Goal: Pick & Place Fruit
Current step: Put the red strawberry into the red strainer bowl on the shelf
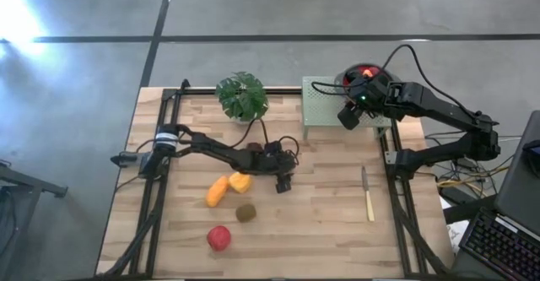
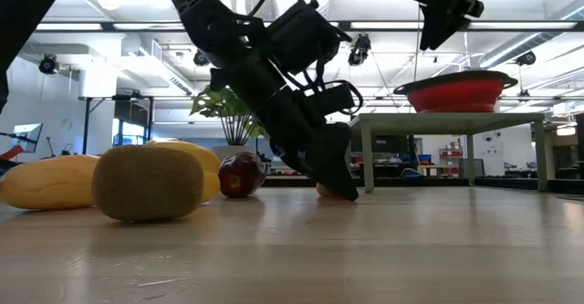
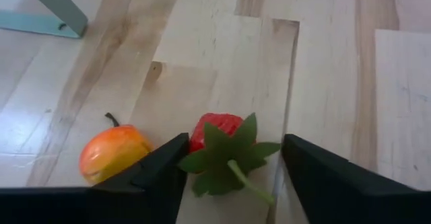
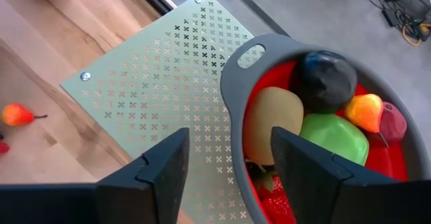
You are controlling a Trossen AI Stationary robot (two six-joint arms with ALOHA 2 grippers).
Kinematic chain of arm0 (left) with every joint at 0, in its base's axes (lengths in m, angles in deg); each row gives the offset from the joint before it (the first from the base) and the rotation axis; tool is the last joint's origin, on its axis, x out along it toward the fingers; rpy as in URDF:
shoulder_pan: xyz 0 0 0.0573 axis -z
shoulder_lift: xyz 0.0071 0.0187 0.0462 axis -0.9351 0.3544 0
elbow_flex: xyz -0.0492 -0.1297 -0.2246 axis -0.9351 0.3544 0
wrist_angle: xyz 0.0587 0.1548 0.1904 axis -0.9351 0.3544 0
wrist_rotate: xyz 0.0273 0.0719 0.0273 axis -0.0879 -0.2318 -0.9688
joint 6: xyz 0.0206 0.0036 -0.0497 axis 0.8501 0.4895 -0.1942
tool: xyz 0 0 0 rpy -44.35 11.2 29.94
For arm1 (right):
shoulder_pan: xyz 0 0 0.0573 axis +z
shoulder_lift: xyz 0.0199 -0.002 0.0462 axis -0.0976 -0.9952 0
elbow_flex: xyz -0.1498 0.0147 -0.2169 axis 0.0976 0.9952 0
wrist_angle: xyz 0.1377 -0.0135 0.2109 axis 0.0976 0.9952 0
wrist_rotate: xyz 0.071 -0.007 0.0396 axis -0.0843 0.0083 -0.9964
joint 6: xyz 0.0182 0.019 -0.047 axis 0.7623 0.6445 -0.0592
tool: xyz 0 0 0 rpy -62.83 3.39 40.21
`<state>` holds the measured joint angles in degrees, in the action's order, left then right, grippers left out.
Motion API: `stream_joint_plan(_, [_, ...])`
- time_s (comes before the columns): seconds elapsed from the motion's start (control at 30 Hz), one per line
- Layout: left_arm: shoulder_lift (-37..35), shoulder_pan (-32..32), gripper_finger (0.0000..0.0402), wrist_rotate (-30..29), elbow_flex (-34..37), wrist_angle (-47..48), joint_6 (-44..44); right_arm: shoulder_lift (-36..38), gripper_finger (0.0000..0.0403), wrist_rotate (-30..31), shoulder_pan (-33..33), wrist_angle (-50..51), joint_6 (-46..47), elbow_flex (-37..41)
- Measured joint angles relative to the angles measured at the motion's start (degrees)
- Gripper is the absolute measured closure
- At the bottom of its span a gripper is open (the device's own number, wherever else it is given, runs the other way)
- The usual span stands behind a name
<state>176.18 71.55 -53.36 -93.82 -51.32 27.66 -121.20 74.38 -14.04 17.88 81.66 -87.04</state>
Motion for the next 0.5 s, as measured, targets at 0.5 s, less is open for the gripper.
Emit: stream_joint_plan(0.5, [0.1, 0.7, 0.0261, -0.6, 0.1, -1.1, -2.1, 0.0, 0.0226, -1.7, 1.4, 0.0, -0.5, 0.2])
